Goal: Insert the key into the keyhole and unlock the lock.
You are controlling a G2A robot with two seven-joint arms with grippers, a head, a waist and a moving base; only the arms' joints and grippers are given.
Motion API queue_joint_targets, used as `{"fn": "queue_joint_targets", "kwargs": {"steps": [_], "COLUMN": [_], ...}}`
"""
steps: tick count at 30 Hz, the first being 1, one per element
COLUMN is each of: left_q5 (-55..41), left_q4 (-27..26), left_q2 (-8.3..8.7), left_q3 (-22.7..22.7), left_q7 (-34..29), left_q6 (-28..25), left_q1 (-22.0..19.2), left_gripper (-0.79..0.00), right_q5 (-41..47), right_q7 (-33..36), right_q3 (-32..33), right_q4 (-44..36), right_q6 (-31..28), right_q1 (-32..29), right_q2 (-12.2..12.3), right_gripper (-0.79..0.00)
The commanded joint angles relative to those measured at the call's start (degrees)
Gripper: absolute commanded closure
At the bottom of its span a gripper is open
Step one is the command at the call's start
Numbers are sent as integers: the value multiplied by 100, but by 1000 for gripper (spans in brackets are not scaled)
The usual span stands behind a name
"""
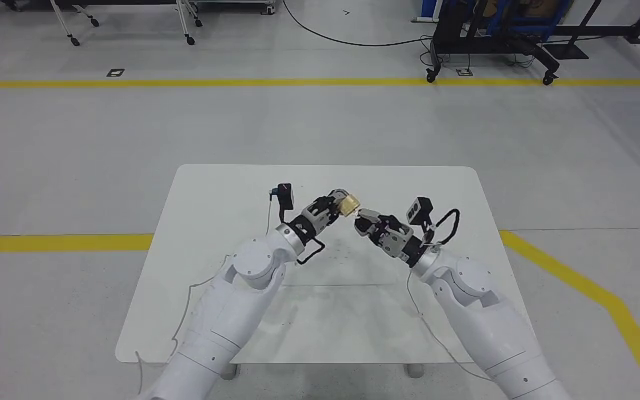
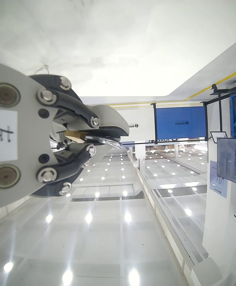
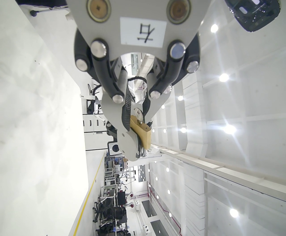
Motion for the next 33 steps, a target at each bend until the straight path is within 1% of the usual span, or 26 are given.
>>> {"fn": "queue_joint_targets", "kwargs": {"steps": [1, 7, 10, 13, 18, 23, 29, 33], "left_q5": [78, 180, 249, 379, 670, 852, 1040, 1075], "left_q4": [-4, -24, -43, -50, -150, -236, -295, -317], "left_q2": [5, 7, 9, 12, 20, 38, 51, 55], "left_q3": [3, -1, 0, 1, 15, -14, -40, -57], "left_q7": [-28, -18, -17, 25, 172, 194, 260, 276], "left_q6": [-50, -107, -169, -302, -563, -724, -834, -850], "left_q1": [-1, 20, 24, 32, 106, 189, 245, 271], "left_gripper": [0, 0, 0, 0, 0, 0, 0, 0], "right_q5": [24, 205, 374, 728, 1332, 1831, 2124, 2132], "right_q7": [-4, 39, 47, 63, -1, 63, 77, 110], "right_q3": [-5, 10, 29, 75, 196, 329, 443, 485], "right_q4": [22, 68, 91, 126, 128, 68, 44, 21], "right_q6": [-5, -4, 113, 427, 1397, 2095, 2397, 2454], "right_q1": [13, 31, 44, 58, 99, 97, 110, 100], "right_q2": [-8, -35, -48, -61, -59, -47, -42, -34], "right_gripper": [0, 0, 0, 0, 0, 0, 0, 0]}}
